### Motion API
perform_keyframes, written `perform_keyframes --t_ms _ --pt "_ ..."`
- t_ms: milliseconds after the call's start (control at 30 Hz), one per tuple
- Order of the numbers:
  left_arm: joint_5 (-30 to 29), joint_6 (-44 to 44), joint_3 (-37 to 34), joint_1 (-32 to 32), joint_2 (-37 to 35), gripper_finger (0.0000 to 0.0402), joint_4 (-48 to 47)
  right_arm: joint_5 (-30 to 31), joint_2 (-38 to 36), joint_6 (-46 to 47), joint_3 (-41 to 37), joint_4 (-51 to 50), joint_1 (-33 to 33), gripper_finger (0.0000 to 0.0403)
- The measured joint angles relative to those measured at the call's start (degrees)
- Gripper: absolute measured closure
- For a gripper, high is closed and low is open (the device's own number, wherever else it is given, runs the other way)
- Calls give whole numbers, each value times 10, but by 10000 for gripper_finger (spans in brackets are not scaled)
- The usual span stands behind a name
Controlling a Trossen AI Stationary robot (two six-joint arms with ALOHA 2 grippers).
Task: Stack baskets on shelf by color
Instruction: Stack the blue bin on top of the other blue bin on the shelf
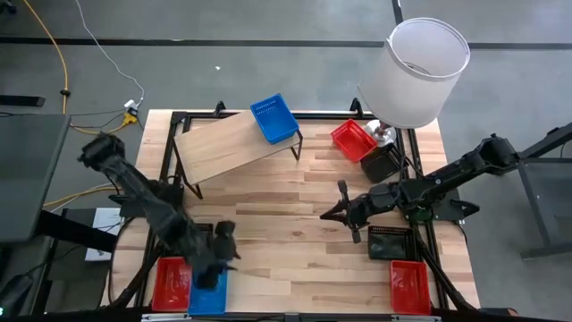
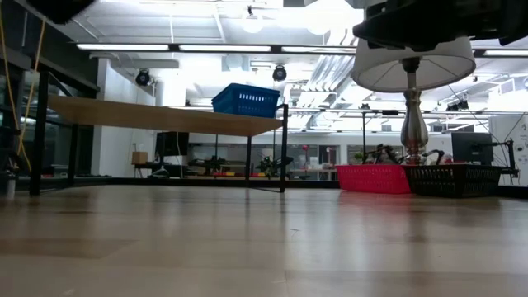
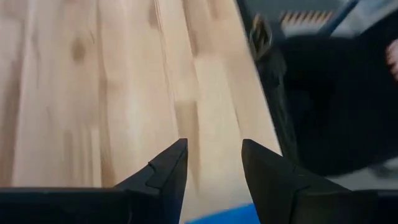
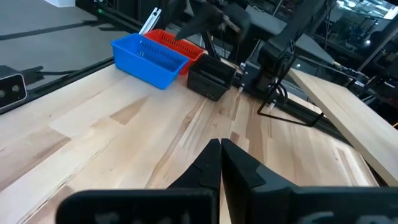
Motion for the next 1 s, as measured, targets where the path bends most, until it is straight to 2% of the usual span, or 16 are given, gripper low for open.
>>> perform_keyframes --t_ms 167,300,467,1000 --pt "-30 -37 92 -37 99 256 -158 0 0 2 0 -7 0 403" --pt "-40 -65 125 -53 148 256 -236 0 0 12 0 -8 0 403" --pt "5 -103 128 -65 172 256 -245 0 0 21 0 -11 0 403" --pt "-1 -98 128 -59 179 256 -272 0 0 35 0 -16 0 403"
